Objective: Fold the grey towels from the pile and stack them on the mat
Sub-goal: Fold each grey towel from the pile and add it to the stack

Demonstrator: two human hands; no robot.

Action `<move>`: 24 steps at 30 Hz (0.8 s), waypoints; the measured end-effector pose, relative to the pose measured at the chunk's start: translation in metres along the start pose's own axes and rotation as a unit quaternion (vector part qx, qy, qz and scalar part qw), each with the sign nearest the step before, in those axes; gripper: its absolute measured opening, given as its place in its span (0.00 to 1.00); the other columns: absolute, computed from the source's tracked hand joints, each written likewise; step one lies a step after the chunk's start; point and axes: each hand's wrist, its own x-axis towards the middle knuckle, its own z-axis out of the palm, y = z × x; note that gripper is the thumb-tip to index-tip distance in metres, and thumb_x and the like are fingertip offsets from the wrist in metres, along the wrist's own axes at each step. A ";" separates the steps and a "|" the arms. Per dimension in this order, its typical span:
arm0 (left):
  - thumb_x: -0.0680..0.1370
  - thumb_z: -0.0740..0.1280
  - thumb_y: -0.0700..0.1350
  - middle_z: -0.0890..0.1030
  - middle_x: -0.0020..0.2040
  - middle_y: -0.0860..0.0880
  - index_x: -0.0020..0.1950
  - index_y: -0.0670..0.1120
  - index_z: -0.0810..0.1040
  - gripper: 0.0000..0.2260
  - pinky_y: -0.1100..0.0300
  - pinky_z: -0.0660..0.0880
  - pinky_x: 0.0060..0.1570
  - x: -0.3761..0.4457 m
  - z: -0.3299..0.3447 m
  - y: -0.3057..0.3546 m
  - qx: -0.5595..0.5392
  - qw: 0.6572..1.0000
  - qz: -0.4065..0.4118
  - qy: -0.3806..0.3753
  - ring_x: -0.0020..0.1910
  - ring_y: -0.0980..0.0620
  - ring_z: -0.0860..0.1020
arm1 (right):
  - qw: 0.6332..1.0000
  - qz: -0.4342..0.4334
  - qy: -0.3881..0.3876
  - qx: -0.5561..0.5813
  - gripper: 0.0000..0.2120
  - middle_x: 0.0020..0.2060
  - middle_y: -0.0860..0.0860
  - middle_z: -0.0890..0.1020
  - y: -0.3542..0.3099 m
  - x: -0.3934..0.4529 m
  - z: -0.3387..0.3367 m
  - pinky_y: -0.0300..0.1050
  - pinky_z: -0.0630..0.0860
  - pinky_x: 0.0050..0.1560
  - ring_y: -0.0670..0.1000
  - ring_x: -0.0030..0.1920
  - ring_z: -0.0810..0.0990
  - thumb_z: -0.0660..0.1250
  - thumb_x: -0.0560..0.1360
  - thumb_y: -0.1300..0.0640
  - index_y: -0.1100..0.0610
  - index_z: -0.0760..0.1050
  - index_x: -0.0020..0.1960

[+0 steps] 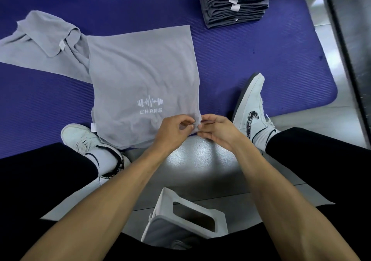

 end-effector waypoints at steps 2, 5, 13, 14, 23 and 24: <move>0.75 0.72 0.39 0.85 0.47 0.51 0.52 0.44 0.85 0.08 0.76 0.70 0.48 0.000 0.000 -0.001 0.002 1.000 0.007 0.010 0.43 0.62 0.79 | 0.999 0.009 0.033 0.003 0.11 0.44 0.58 0.83 -0.003 0.000 -0.002 0.42 0.81 0.45 0.53 0.45 0.84 0.68 0.74 0.73 0.64 0.78 0.54; 0.75 0.71 0.39 0.84 0.46 0.49 0.54 0.45 0.86 0.09 0.67 0.73 0.51 -0.002 -0.001 -0.001 0.014 0.999 0.029 0.004 0.47 0.55 0.80 | 0.998 0.017 0.057 0.004 0.10 0.43 0.58 0.84 -0.009 -0.001 -0.005 0.40 0.82 0.42 0.53 0.44 0.84 0.68 0.74 0.74 0.65 0.78 0.53; 0.76 0.71 0.39 0.82 0.43 0.48 0.54 0.46 0.86 0.09 0.49 0.76 0.52 -0.006 0.002 -0.006 0.040 0.997 0.067 -0.006 0.47 0.49 0.78 | 0.999 0.027 0.037 0.008 0.07 0.42 0.60 0.86 -0.016 -0.007 -0.006 0.43 0.83 0.44 0.54 0.42 0.86 0.65 0.76 0.71 0.66 0.80 0.50; 0.76 0.71 0.39 0.82 0.43 0.48 0.54 0.46 0.86 0.09 0.49 0.76 0.52 -0.006 0.002 -0.007 0.039 0.997 0.067 -0.003 0.47 0.48 0.78 | 0.999 0.026 0.041 0.012 0.06 0.41 0.60 0.85 -0.017 -0.007 -0.005 0.43 0.83 0.44 0.54 0.42 0.86 0.66 0.76 0.70 0.66 0.80 0.50; 0.77 0.69 0.42 0.81 0.46 0.49 0.57 0.47 0.85 0.10 0.48 0.76 0.52 -0.007 0.001 -0.008 0.066 0.995 0.077 -0.024 0.49 0.48 0.77 | 0.994 0.029 0.088 -0.065 0.07 0.40 0.58 0.85 -0.021 -0.003 0.004 0.41 0.81 0.40 0.50 0.38 0.85 0.73 0.72 0.66 0.65 0.80 0.49; 0.77 0.70 0.43 0.82 0.46 0.49 0.57 0.48 0.85 0.10 0.51 0.75 0.53 -0.007 0.001 -0.008 0.064 0.995 0.074 -0.020 0.50 0.49 0.77 | 0.993 0.029 0.094 -0.062 0.06 0.39 0.58 0.85 -0.021 -0.002 0.005 0.40 0.81 0.39 0.50 0.38 0.85 0.74 0.72 0.67 0.64 0.80 0.48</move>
